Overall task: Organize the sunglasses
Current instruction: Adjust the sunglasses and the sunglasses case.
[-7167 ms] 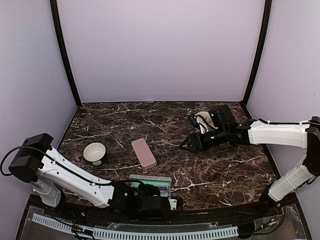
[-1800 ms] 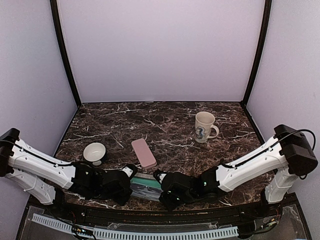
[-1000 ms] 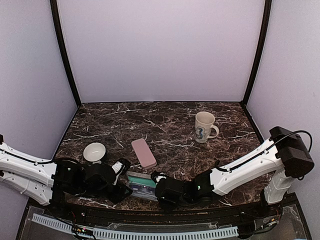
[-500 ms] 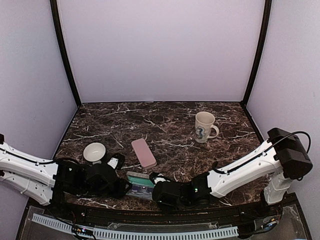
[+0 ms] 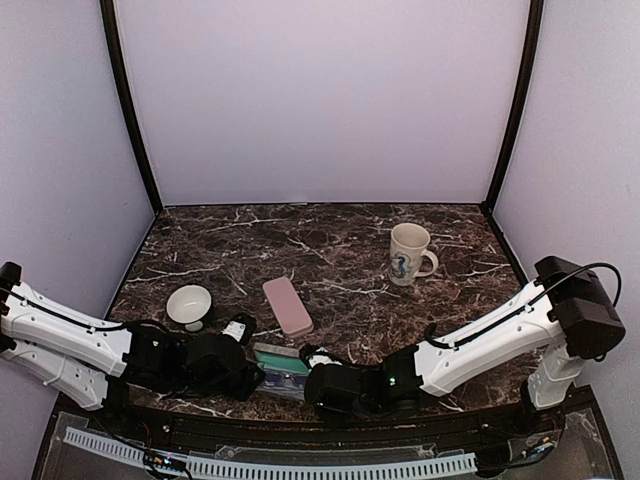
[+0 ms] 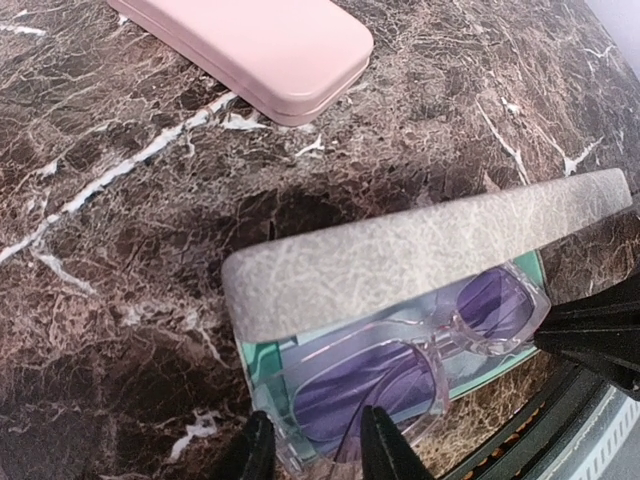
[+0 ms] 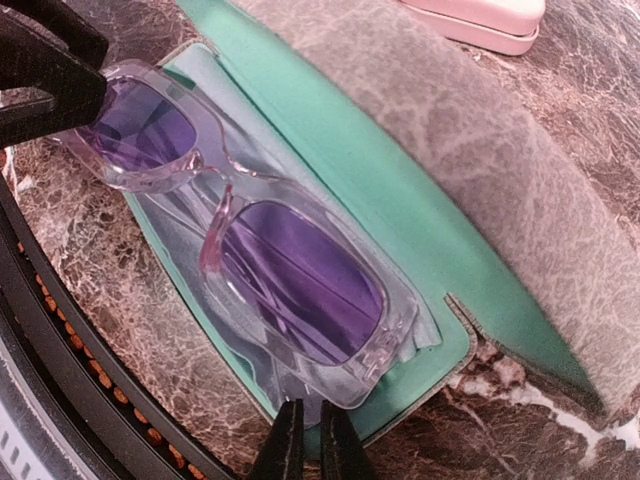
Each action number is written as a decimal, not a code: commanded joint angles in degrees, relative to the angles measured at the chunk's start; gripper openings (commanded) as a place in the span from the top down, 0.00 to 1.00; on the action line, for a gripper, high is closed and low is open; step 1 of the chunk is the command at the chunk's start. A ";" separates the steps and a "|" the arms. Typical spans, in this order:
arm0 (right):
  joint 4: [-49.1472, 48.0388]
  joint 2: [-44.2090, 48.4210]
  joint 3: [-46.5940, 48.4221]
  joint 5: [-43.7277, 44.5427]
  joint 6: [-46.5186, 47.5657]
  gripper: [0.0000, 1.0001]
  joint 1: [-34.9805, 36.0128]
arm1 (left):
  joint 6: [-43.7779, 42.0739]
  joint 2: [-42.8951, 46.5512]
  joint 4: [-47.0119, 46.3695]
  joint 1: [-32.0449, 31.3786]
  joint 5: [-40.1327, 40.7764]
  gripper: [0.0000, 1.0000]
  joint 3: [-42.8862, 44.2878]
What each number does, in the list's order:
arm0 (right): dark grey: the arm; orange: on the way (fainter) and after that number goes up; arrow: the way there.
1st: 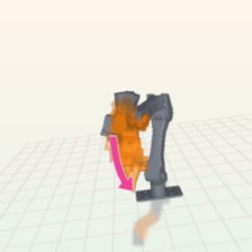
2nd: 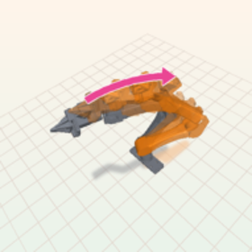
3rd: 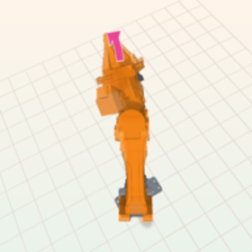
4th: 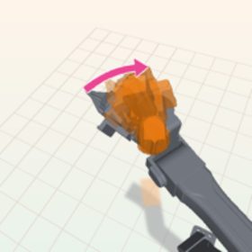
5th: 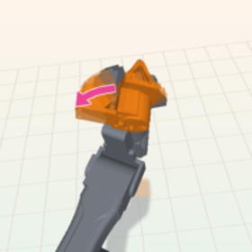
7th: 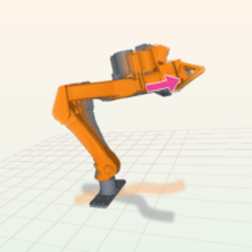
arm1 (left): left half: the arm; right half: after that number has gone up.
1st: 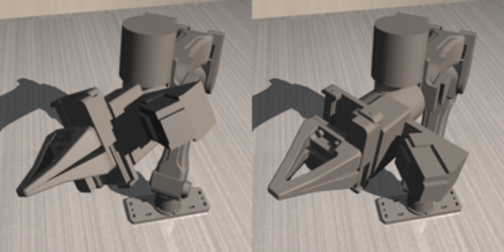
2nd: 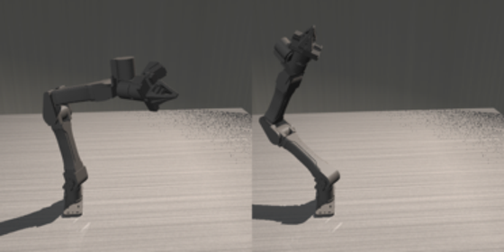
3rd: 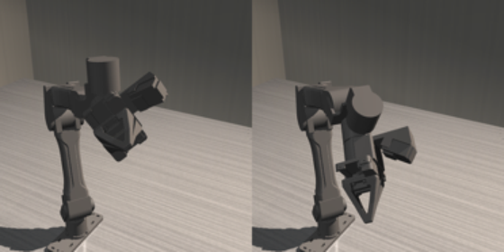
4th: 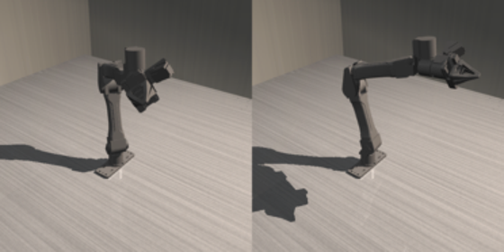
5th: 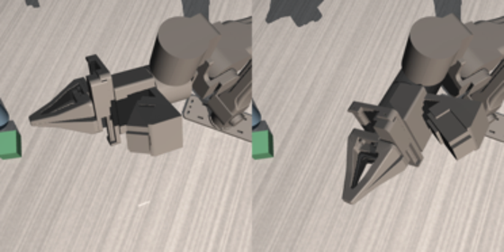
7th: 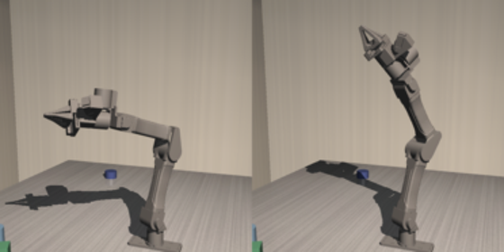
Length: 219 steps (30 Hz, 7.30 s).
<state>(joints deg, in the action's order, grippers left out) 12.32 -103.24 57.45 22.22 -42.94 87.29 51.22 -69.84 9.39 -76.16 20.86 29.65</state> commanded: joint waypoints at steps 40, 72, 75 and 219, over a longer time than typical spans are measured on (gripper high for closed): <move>-4.75 2.21 -4.51 -3.41 -1.14 0.91 -1.07 | -8.28 -1.20 -6.18 0.26 3.35 0.78 -1.93; -3.01 1.07 -2.87 -2.45 -1.01 0.93 -0.29 | -11.82 -0.20 0.09 3.18 -8.86 0.32 -3.76; -2.94 1.11 -2.87 -2.29 -1.10 0.93 -0.27 | -13.08 -0.59 -1.09 4.32 -10.30 0.38 -3.72; -3.64 14.86 -5.45 -12.40 9.35 0.22 -13.53 | -24.80 -1.80 -8.12 19.30 -31.06 0.28 -4.28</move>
<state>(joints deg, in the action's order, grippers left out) 9.32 -88.66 49.23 12.60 -38.37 76.38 27.92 -72.64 2.76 -57.10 -9.87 26.87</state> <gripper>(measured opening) 0.813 0.718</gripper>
